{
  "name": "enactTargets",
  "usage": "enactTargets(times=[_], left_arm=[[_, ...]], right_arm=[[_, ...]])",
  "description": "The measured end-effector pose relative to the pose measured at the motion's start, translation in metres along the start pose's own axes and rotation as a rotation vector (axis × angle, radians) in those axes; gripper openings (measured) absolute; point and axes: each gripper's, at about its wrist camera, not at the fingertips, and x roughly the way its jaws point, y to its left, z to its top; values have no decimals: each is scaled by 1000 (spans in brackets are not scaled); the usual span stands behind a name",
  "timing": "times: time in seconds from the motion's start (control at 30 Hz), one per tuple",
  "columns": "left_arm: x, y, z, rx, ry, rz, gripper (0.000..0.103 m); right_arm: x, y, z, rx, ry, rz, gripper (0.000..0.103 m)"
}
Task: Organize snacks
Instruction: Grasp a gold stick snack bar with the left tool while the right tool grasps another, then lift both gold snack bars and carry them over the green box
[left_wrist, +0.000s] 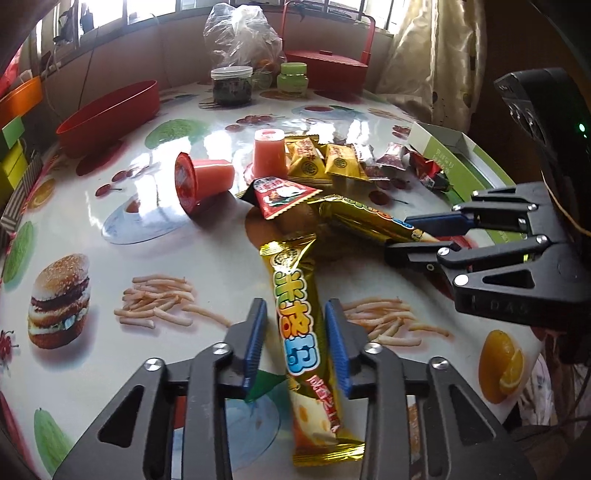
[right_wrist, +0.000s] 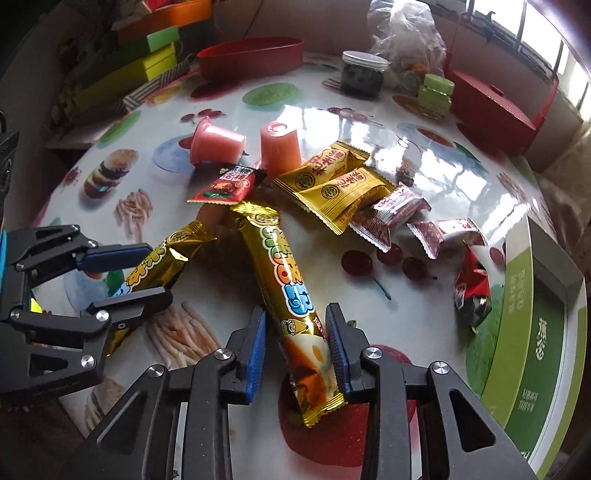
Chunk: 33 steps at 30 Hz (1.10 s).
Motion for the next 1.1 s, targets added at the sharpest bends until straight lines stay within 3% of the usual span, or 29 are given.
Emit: enactTargets(times=[0.1, 0.43, 1.1], left_arm=[[0, -2, 0, -3, 2, -15, 25], [-5, -7, 5, -9, -13, -36, 24], [-21, -43, 41, 67, -86, -100, 24]], right_arm=[[-3, -2, -5, 42, -15, 11, 25], [-19, -7, -21, 191, -83, 40, 23], [-76, -44, -52, 386, -229, -7, 22]])
